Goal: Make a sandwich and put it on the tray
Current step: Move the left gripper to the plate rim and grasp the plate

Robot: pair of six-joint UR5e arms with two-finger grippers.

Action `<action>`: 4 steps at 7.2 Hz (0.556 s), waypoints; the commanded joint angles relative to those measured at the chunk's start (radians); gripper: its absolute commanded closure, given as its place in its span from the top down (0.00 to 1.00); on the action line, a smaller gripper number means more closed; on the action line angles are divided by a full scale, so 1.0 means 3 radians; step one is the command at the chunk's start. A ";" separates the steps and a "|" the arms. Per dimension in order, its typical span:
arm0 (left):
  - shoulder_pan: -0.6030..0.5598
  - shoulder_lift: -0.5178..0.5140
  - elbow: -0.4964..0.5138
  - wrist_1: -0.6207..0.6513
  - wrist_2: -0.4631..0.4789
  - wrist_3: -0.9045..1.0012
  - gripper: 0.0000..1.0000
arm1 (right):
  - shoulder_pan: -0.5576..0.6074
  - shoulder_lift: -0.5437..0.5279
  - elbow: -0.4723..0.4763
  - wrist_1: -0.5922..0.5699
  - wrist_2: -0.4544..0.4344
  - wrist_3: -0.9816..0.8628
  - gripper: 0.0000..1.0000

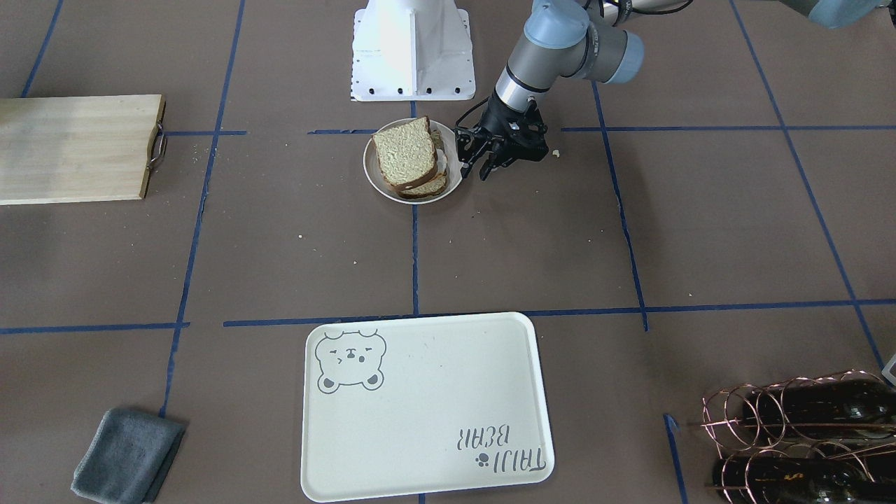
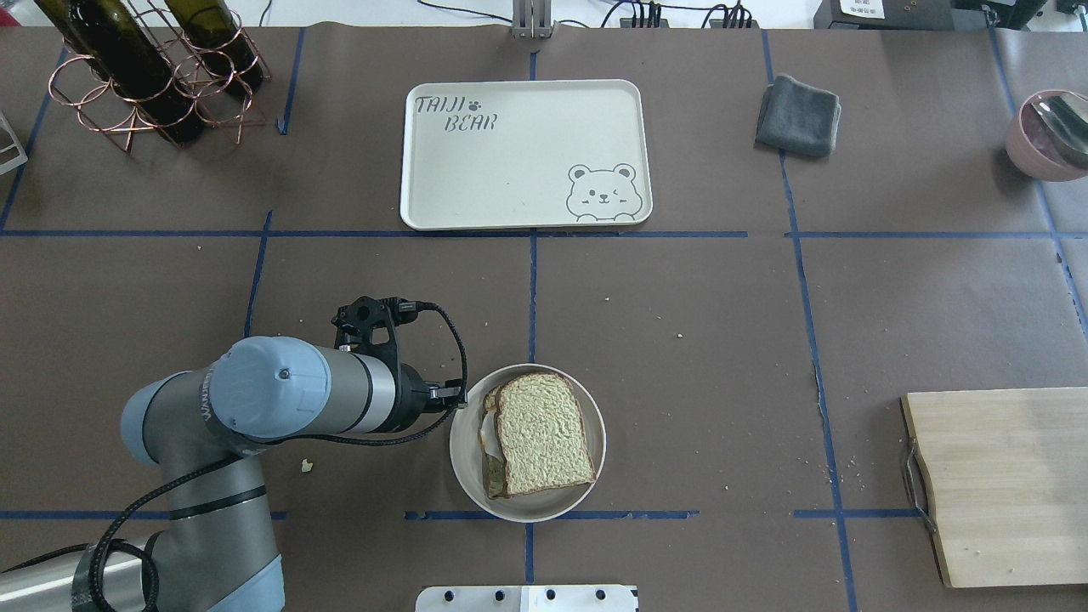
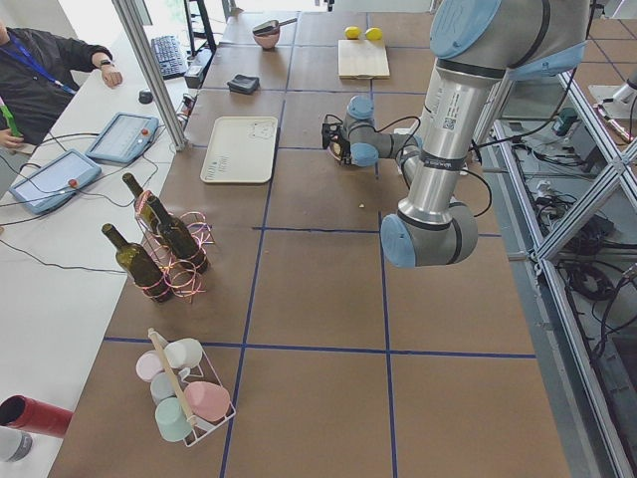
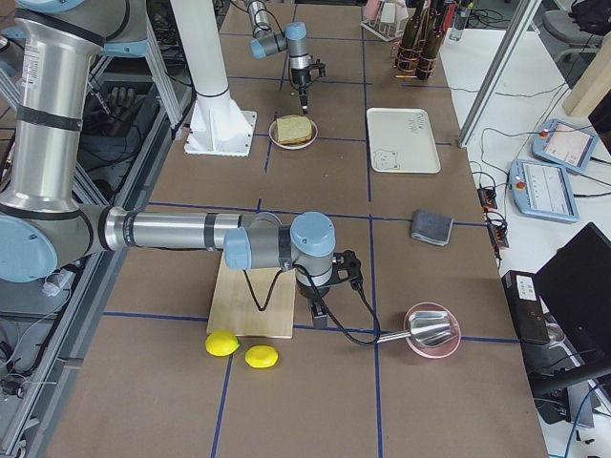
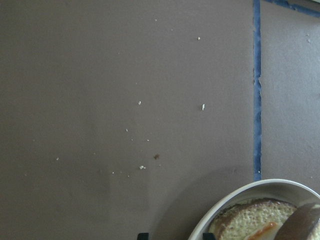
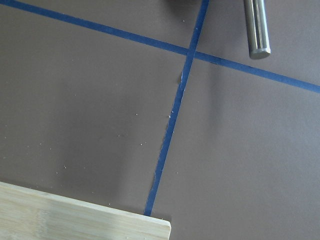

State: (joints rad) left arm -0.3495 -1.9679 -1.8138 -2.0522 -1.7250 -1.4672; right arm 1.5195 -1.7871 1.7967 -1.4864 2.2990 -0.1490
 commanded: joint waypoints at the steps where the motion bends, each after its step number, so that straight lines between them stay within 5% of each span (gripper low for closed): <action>1: 0.0177 -0.0001 0.0012 -0.0001 0.0084 -0.0074 0.41 | -0.0003 0.0000 -0.0001 0.0000 0.0007 0.0006 1.00; 4: 0.0193 -0.0006 0.0043 -0.0006 0.0085 -0.0074 0.31 | -0.0003 0.0000 -0.0001 0.0000 0.0012 0.0006 1.00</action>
State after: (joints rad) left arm -0.2937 -1.9687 -1.8025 -2.0538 -1.7006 -1.4888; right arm 1.5187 -1.7871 1.7963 -1.4864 2.3013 -0.1473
